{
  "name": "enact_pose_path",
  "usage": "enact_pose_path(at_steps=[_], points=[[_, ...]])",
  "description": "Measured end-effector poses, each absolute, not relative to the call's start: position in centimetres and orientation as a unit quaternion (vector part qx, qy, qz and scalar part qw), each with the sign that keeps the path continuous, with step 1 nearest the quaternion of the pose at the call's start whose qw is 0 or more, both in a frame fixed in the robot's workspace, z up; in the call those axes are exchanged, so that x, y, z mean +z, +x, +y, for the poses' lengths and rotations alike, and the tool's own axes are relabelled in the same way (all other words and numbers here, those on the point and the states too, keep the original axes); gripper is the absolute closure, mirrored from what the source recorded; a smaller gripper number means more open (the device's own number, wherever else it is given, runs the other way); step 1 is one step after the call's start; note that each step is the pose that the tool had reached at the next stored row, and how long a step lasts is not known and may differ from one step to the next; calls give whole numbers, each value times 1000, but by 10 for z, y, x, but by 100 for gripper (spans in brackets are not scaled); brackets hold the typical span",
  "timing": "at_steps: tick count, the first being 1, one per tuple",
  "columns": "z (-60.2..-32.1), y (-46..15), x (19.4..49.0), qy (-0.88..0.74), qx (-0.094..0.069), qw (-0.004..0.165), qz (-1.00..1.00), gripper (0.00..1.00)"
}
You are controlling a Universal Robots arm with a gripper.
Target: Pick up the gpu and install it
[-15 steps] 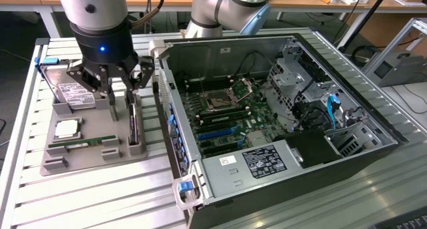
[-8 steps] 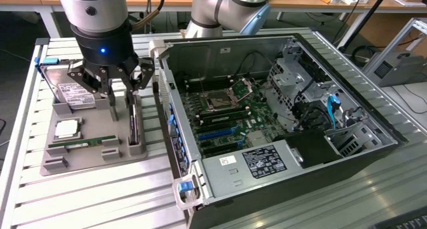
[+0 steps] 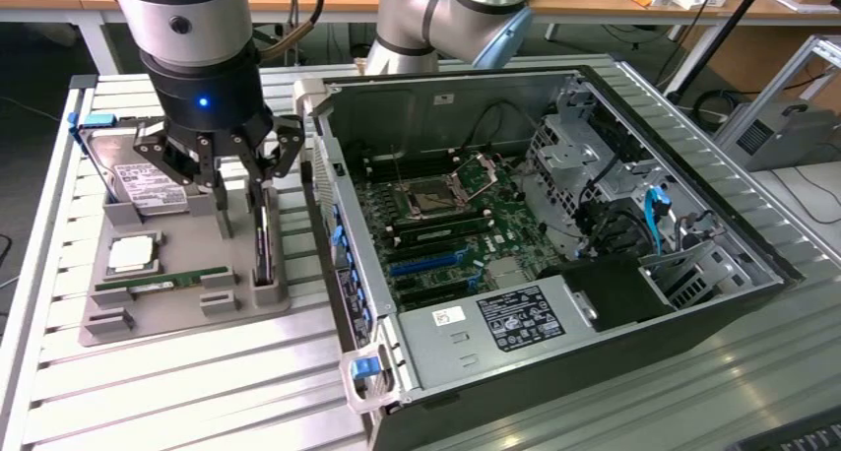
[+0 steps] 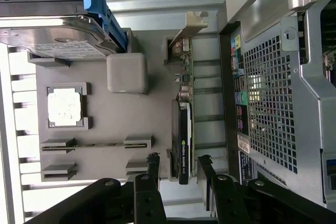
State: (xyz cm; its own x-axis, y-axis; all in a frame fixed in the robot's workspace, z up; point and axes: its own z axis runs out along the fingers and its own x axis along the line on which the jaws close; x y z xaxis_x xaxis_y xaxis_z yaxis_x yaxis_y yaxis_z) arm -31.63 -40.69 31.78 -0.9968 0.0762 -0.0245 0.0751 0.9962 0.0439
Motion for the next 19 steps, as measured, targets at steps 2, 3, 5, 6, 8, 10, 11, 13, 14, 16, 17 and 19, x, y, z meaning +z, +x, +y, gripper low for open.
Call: enact_pose_path(at_steps=[2, 3, 5, 6, 8, 10, 11, 13, 14, 16, 17, 19], points=[[-407, -316, 317, 38, 21, 13, 999, 58], [-407, -316, 317, 38, 21, 13, 999, 58], [-407, -316, 317, 38, 21, 13, 999, 58], [-407, -316, 316, 38, 21, 13, 999, 58], [-407, -316, 316, 38, 21, 13, 999, 58], [-407, -316, 315, 38, 21, 13, 999, 58], [-407, -316, 315, 38, 21, 13, 999, 58], [-407, -316, 315, 38, 21, 13, 999, 58], [-407, -316, 315, 38, 21, 13, 999, 58], [-407, -316, 314, 38, 21, 13, 999, 58], [-407, -316, 314, 38, 21, 13, 999, 58], [-407, -316, 314, 38, 21, 13, 999, 58]])
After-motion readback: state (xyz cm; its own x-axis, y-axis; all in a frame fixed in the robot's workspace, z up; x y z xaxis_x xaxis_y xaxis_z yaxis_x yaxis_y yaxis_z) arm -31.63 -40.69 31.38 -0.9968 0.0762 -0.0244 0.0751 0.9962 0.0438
